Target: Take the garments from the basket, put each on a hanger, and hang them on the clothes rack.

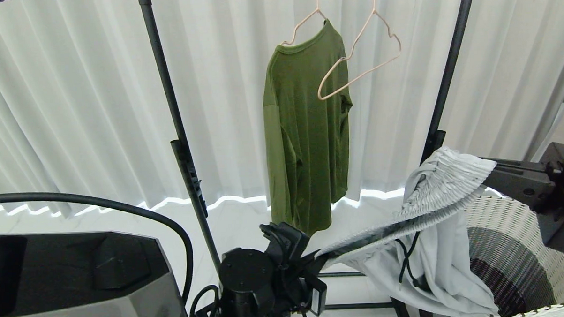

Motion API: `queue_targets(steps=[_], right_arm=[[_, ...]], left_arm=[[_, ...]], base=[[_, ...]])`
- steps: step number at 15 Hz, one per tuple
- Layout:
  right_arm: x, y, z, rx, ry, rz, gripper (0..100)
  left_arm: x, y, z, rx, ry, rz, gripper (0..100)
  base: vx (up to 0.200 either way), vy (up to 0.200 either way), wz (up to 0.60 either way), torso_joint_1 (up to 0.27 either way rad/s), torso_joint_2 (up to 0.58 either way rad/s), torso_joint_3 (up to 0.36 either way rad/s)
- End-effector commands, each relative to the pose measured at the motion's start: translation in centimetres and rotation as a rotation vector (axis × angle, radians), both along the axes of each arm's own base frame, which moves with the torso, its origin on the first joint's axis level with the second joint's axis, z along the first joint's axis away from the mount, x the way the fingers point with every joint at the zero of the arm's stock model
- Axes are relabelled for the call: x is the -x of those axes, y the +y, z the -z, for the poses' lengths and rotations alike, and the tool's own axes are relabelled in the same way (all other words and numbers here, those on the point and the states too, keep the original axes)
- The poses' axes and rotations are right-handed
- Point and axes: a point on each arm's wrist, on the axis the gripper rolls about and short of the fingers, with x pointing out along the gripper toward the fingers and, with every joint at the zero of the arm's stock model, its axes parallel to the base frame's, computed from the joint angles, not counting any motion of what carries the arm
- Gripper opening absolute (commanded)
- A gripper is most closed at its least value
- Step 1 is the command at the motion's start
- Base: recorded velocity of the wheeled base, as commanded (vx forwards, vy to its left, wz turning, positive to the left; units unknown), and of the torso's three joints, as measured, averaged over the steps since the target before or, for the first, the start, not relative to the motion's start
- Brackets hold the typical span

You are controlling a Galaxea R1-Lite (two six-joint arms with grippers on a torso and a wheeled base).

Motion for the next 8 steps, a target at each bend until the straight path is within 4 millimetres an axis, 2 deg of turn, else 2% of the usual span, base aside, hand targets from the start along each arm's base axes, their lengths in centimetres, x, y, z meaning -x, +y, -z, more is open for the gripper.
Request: queue_targets(steps=[1,4,6,8], right_arm=[[-0.5,-0.3,0.6,0.012,0.023,0.031,0],[-2.1,0.5,1.8,0.048,0.076,0.034,0],[-3.3,1.1,1.9,0.042,0.068,0.034,0],[-4.5,1.8,1.6,0.018,0.032,0.034,0]], left_arm=[[-0.9,3.3,-2.1,0.015,-0.023,-0.1,0],[-1.5,5.9,-6.4,0.017,-0.015,-0.181,0],[-1.1,7.2,-10.5,0.031,0.0,-0.216,0],[-0.7,7.6,-14.6,0.098,0.008,-0.23,0]], base=[[0.0,0.0,0.0,0.0,0.0,0.0],[0.0,0.0,0.0,0.0,0.0,0.0],[0.0,0.0,0.0,0.0,0.0,0.0],[0.0,0.0,0.0,0.0,0.0,0.0]])
